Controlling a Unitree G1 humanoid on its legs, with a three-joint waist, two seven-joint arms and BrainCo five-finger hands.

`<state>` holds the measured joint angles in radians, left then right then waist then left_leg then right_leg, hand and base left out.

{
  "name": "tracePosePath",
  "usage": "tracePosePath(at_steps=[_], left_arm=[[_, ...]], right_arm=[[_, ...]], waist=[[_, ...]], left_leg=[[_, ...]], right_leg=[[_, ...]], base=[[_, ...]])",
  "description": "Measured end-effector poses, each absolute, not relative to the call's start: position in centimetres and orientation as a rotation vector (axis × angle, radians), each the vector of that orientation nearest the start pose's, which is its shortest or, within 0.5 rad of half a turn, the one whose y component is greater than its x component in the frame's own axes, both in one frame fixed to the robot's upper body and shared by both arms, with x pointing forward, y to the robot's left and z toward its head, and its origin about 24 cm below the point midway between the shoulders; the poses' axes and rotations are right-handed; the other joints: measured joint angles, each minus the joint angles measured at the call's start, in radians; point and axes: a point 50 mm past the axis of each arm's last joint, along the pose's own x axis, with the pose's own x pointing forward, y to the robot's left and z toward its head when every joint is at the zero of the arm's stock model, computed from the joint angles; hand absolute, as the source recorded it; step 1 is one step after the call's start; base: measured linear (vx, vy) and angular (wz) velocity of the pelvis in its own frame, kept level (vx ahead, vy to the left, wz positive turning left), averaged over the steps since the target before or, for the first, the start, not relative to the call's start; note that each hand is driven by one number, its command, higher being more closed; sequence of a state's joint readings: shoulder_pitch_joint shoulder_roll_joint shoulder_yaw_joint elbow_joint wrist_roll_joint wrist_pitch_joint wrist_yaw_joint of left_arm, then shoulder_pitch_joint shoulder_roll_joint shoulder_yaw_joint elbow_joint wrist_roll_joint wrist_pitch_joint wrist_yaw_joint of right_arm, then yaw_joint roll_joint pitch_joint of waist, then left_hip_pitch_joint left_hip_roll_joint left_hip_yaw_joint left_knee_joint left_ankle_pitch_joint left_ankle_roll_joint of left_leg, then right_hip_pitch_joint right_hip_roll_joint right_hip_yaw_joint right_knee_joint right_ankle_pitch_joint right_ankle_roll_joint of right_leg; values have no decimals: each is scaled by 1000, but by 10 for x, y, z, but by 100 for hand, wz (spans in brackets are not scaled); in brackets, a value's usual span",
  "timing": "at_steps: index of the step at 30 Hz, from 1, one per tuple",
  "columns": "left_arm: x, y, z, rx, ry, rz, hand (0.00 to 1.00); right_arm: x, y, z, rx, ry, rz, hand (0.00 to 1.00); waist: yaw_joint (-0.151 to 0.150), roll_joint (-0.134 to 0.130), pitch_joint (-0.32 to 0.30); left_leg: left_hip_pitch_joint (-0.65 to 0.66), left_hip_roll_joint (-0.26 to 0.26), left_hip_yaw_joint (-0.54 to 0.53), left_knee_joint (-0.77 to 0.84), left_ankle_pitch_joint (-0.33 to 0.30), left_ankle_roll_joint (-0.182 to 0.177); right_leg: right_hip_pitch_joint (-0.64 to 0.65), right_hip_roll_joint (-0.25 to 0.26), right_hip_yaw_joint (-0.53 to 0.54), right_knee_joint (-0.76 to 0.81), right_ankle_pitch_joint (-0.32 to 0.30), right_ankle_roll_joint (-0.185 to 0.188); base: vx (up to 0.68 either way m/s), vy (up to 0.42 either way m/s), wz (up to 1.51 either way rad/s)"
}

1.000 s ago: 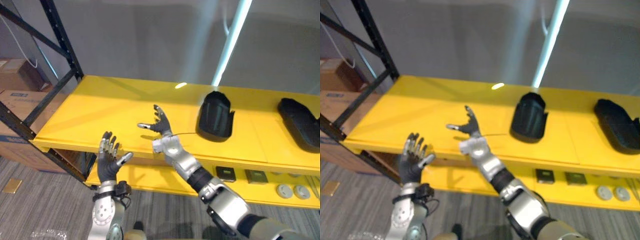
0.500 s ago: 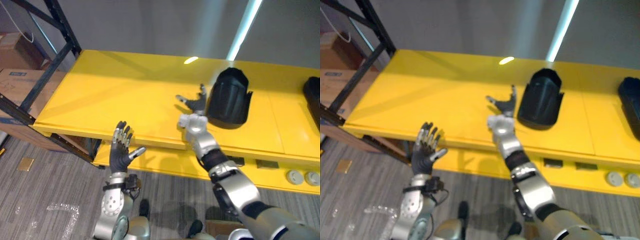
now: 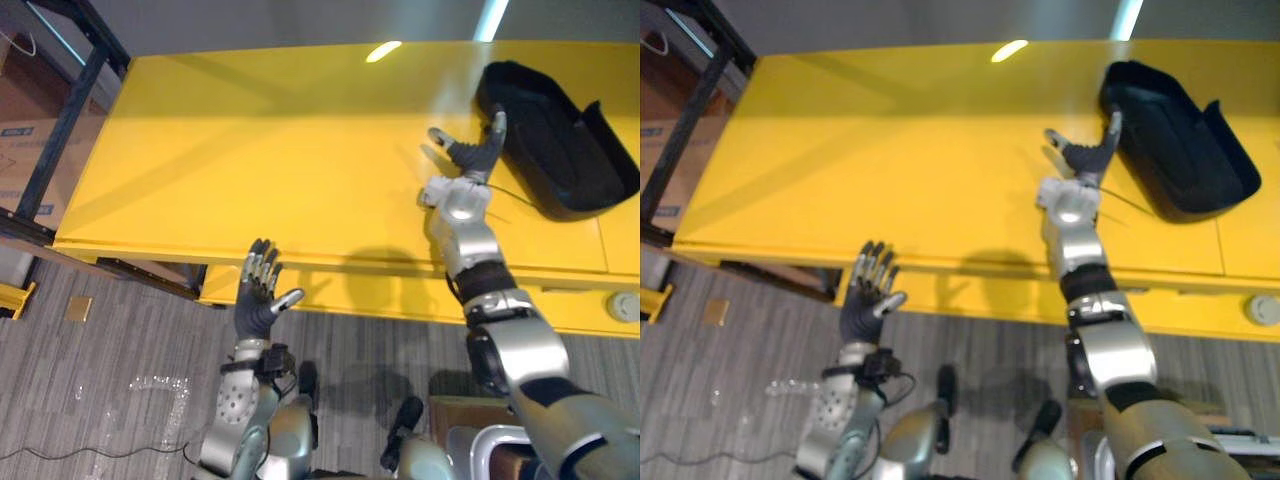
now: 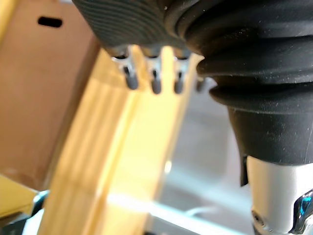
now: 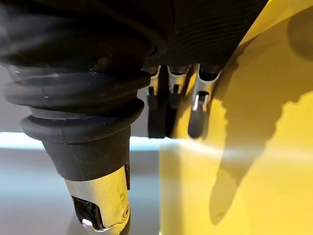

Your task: Walk over and take plastic housings, then place them on the shelf

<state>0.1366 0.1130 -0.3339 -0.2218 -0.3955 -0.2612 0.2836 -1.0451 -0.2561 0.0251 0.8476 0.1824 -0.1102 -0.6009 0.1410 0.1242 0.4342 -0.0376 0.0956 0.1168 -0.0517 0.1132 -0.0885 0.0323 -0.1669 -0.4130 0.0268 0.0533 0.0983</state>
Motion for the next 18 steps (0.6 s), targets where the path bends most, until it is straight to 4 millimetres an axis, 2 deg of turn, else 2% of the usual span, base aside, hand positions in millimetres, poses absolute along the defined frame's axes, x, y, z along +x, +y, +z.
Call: tracePosePath(at_steps=[6, 9, 13, 15, 16, 18], left_arm=[[214, 115, 74, -414, -212, 9, 0], [214, 115, 74, -416, -217, 9, 0], [214, 115, 74, -415, -220, 7, 0], [214, 116, 74, -414, -222, 2, 0], [214, 116, 74, -414, -222, 1, 0], [212, 119, 75, -410, -228, 8, 0]], right_arm=[[406, -172, 219, -18, -371, -431, 0], [406, -164, 221, -49, -404, -332, 0], [402, -133, 230, -138, -492, -111, 0], [386, -108, 243, -160, -617, 30, 0], [384, -105, 244, -163, -632, 44, 0], [359, -86, 250, -168, -754, 146, 0]], waist=[[-15, 8, 15], [-15, 8, 15], [-18, 8, 15], [-22, 8, 15], [-22, 8, 15], [-26, 3, 13]], left_leg=[[-17, 1, 1, 13, -2, 3], [-19, 1, 2, 13, -2, 3], [-18, 1, 1, 12, -2, 3], [-12, 0, 0, 9, -1, 3], [-9, 0, -1, 9, -1, 3], [21, -2, 2, -8, -2, 3]], right_leg=[[-24, -8, 1, 24, -7, 0], [-28, -10, 4, 29, -7, 0], [-27, -8, 4, 29, -7, -1], [-20, -8, 2, 27, -7, -1], [-17, -8, 2, 26, -7, -1], [8, -9, 2, 17, -7, -1]], base=[[-25, -2, -1], [0, 0, 0], [0, 0, 0], [5, -9, 3], [0, 0, 0], [3, -3, -2]])
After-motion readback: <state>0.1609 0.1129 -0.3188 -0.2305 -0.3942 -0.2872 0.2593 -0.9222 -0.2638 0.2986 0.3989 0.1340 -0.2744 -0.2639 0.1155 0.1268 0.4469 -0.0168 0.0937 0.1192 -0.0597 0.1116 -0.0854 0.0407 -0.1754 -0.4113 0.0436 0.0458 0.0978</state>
